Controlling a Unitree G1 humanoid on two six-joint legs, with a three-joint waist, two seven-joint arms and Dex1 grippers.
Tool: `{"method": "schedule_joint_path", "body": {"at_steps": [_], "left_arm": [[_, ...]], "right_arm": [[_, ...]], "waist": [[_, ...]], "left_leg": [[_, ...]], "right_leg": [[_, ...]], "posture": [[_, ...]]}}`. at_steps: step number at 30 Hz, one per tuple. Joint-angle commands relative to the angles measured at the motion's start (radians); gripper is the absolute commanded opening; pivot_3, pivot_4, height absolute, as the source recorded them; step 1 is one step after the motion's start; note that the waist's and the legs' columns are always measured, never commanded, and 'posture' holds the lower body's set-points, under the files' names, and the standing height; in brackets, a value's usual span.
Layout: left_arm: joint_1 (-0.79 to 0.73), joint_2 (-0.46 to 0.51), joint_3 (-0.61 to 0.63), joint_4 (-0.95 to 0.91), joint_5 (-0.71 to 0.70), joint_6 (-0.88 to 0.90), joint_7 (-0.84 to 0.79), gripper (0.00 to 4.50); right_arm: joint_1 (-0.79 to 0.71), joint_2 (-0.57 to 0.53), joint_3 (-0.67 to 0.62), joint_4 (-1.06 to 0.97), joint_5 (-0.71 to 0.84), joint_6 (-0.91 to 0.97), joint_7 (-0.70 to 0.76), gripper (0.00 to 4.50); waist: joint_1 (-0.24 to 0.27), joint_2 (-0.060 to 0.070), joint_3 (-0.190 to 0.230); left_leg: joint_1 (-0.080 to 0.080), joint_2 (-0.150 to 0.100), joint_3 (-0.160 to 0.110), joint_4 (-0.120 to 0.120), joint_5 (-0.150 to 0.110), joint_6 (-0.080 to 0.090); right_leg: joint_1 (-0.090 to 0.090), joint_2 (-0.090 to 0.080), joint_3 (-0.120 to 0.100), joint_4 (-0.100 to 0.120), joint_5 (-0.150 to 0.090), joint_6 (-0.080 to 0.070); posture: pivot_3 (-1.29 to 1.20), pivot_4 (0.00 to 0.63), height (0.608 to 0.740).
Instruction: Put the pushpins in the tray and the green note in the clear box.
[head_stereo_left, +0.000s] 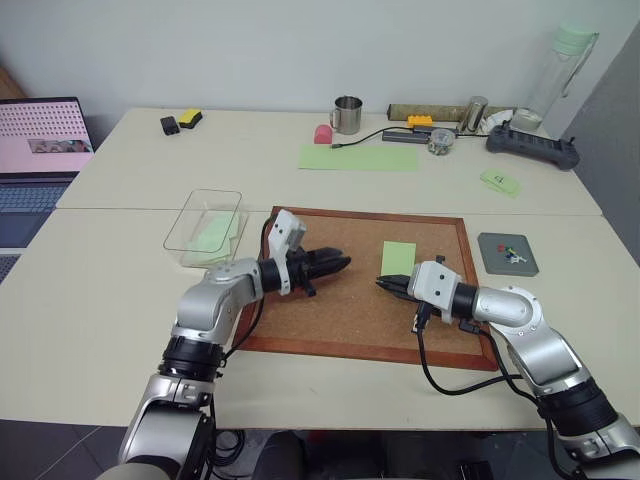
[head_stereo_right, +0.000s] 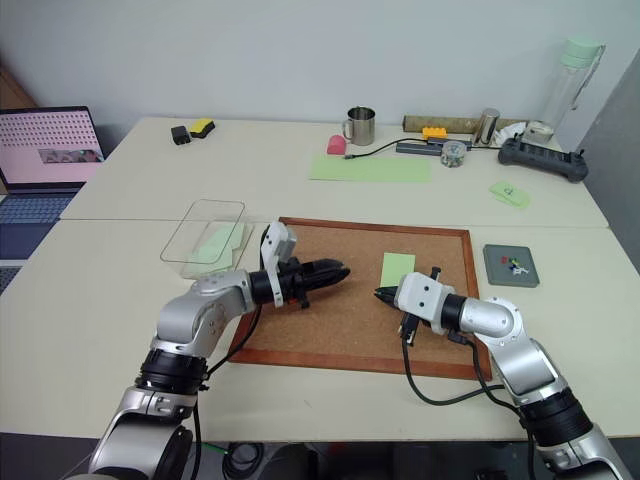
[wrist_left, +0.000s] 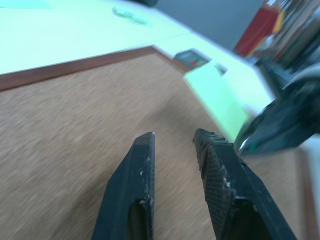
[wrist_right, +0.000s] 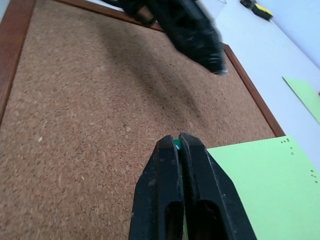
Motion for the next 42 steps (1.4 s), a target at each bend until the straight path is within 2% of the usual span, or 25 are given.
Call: {"method": "schedule_joint_path", "body": {"at_steps": [1, 17, 31, 39, 42], "left_arm": [[-0.030, -0.029, 0.038, -0.070, -0.127, 0.156, 0.010, 1.30], [-0.060, -0.058, 0.018, -0.061, -0.181, 0.246, 0.040, 1.30], [-0.049, -0.009, 0.062, -0.060, -0.193, 0.234, 0.021, 1.30], [-0.047, -0.021, 0.057, -0.046, -0.185, 0.240, 0.029, 2.79], [-0.058, -0.040, 0.072, -0.035, -0.209, 0.264, 0.032, 2.79]], "right_arm": [[-0.046, -0.026, 0.006, 0.012, -0.032, -0.101, 0.036, 0.00], [-0.108, 0.005, 0.020, -0.013, -0.050, -0.142, 0.067, 0.00], [-0.080, -0.016, -0.019, -0.011, -0.025, -0.131, 0.057, 0.00], [-0.095, -0.002, -0.026, -0.038, -0.018, -0.113, 0.058, 0.00], [-0.104, 0.003, -0.024, -0.043, -0.023, -0.118, 0.058, 0.00]], "waist": [[0.000, 0.000, 0.000], [0.002, 0.000, 0.000], [0.002, 0.000, 0.000], [0.002, 0.000, 0.000], [0.002, 0.000, 0.000]], "left_leg": [[0.000, 0.000, 0.000, 0.000, 0.000, 0.000], [0.000, 0.000, 0.000, 0.001, 0.000, -0.001], [0.000, 0.000, 0.000, 0.001, 0.002, -0.003], [0.000, 0.000, 0.000, 0.001, 0.001, -0.002], [0.000, 0.000, 0.000, 0.001, 0.001, -0.002]], "right_leg": [[0.000, 0.000, 0.000, 0.000, 0.000, 0.000], [0.000, -0.001, 0.000, 0.001, 0.000, 0.000], [0.000, -0.001, 0.000, 0.001, 0.000, 0.000], [0.000, -0.001, 0.000, 0.001, 0.000, 0.000], [0.000, -0.001, 0.000, 0.001, 0.000, 0.000]], "posture": [[0.00, 0.150, 0.740], [0.00, 0.150, 0.740], [0.00, 0.150, 0.740], [0.00, 0.150, 0.740], [0.00, 0.150, 0.740]]}}
